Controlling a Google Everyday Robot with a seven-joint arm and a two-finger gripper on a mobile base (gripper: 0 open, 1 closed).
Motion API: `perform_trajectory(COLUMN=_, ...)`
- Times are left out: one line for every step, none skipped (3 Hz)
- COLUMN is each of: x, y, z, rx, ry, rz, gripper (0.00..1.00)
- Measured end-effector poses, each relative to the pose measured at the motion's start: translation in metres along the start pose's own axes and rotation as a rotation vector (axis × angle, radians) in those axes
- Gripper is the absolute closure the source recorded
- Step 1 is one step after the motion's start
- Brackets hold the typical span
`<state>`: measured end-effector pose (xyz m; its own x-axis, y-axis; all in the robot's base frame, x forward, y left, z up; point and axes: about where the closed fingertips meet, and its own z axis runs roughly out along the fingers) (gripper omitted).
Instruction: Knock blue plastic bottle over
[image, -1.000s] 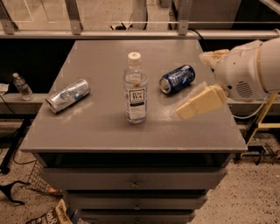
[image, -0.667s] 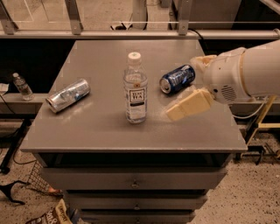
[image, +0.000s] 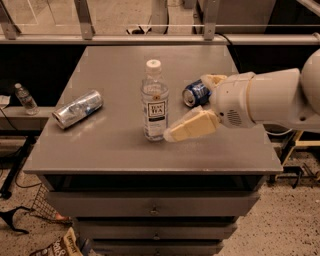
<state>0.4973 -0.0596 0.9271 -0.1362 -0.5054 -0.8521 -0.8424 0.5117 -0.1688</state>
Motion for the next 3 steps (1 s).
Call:
perform_trajectory(x=-0.003, y=0.001, z=0.019, rx=0.003, ry=-0.077, rz=0.025, gripper=0.0)
perform_trajectory(x=-0.011, y=0.0, z=0.032, rx=-0.005, ry=-0.142, rz=0.043, gripper=0.0)
perform_trajectory(x=-0.018, y=-0.001, z=0.041, rx=-0.014, ry=-0.178, rz=0.047, gripper=0.0)
